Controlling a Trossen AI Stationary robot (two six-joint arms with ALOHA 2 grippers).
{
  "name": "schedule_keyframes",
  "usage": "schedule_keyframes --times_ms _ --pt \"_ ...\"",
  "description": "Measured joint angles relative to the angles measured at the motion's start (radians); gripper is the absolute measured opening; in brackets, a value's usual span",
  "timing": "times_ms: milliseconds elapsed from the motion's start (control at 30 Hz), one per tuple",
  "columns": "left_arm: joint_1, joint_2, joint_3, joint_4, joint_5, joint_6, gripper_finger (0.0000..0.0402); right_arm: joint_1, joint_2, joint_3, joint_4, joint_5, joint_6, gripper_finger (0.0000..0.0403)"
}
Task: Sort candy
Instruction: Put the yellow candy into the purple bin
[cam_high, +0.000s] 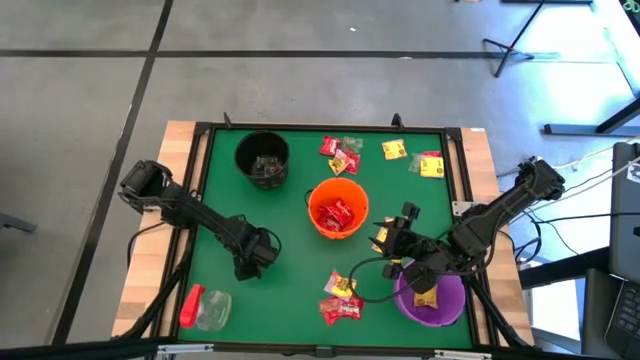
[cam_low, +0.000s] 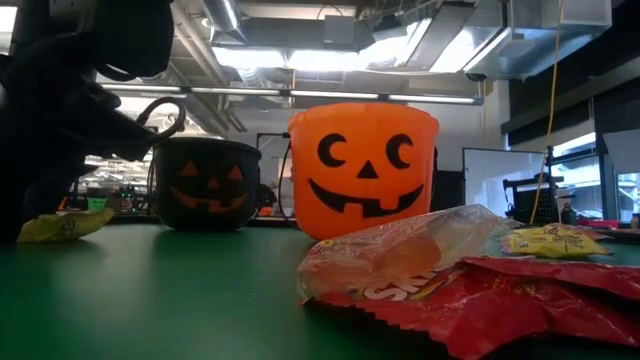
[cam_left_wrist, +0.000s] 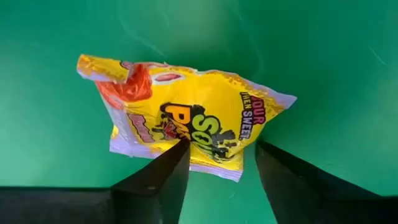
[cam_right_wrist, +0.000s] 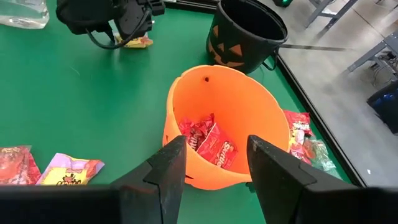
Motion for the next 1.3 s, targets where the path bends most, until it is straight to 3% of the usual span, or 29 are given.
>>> schedule_keyframes --times_ms 400,567,733,900,1100,1300 --pt "0.000 0.006 0.084 -0.028 -0.145 -0.043 0.0013 0.000 0.029 0.001 -0.002 0.002 0.003 0.0167" --pt "-0.010 0.004 0.210 -0.054 -0.200 0.017 0.0007 0.000 0.029 0.001 0.016 0.032 -0.014 0.0167" --pt "-0.020 0.003 0.372 -0.038 -0.334 0.187 0.0002 -0.015 0.029 0.001 0.052 0.055 -0.019 0.0167" --pt "-0.019 0.000 0.500 0.028 -0.384 0.358 0.0001 -0.044 0.035 0.001 0.187 0.036 -0.108 0.0167" --pt "-0.011 0.000 0.530 0.229 -0.416 0.559 0.0001 -0.088 0.076 0.001 0.409 -0.208 -0.345 0.0168" --pt "0.012 0.000 0.530 0.298 -0.418 0.590 0.0000 -0.134 0.148 0.001 0.465 -0.404 -0.424 0.0180"
